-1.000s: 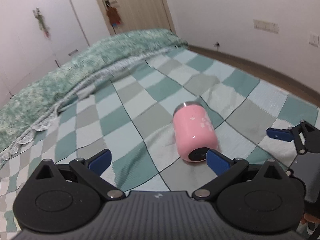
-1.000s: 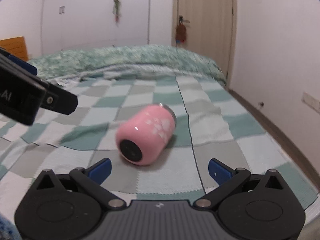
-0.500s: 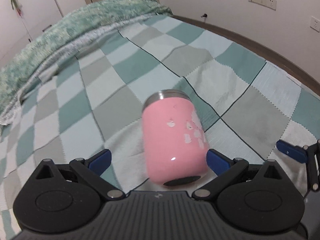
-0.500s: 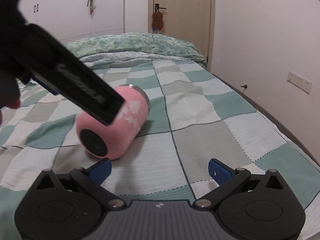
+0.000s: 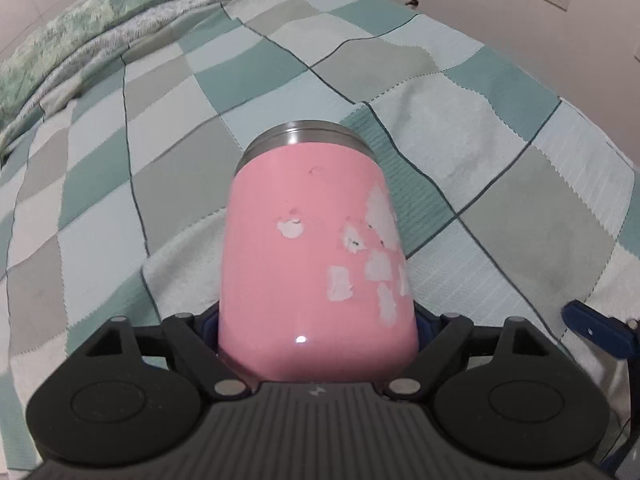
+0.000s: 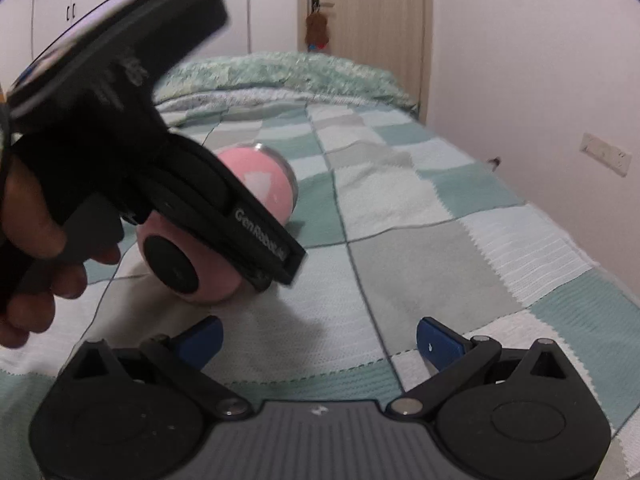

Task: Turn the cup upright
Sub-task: 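Lift the pink tumbler with the left tool toward the blue canister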

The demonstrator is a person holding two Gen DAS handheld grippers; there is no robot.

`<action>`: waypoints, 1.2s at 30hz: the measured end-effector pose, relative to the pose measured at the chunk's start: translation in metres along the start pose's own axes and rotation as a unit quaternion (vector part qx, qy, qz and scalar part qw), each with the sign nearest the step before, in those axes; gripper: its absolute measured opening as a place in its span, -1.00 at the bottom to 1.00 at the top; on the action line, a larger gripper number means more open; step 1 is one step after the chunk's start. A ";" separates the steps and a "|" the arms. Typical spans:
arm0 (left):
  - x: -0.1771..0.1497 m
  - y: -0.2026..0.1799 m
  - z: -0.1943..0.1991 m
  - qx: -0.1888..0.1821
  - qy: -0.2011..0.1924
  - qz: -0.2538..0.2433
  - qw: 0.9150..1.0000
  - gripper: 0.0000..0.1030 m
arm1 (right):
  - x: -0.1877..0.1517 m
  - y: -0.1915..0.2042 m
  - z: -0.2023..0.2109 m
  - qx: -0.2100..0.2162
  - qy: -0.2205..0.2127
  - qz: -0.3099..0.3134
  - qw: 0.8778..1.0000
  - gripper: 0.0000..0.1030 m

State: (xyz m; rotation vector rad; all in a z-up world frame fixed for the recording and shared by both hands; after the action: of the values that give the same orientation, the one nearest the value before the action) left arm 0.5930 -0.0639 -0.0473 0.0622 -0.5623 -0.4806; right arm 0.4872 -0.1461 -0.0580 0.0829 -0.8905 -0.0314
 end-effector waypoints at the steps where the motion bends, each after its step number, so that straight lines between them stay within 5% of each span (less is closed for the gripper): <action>1: -0.001 0.002 0.003 0.014 -0.008 -0.008 1.000 0.67 | 0.000 0.000 -0.002 0.007 0.008 0.000 1.000 1.00; 10: -0.006 0.051 0.052 0.046 -0.046 0.037 0.997 0.65 | 0.005 0.020 -0.001 0.069 0.039 0.025 0.997 1.00; 18: -0.028 0.053 0.143 0.061 -0.102 0.066 0.991 0.65 | 0.020 0.032 0.020 0.102 0.018 0.104 0.989 1.00; 27: -0.076 0.015 0.237 0.063 -0.152 0.097 0.982 0.65 | 0.010 0.033 0.116 0.128 -0.024 0.101 0.986 1.00; 36: -0.153 -0.042 0.295 0.058 -0.182 0.143 0.971 0.65 | -0.041 0.012 0.215 0.135 -0.052 0.113 0.983 1.00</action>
State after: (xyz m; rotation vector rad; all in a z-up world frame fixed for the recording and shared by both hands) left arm 0.3070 -0.0108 0.1187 0.0035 -0.9449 -0.1761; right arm 0.2941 -0.1443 0.0464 0.2342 -1.0000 0.2991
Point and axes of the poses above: each gripper's, at about its wrist camera, not at the fingertips, and z roughly against the way its jaws point, y to its left, x to its top, the point moved 7 cm from there along -z, roughly the way its jaws point, and after that the axes turned 3 degrees about x, right-handed, at the moved point
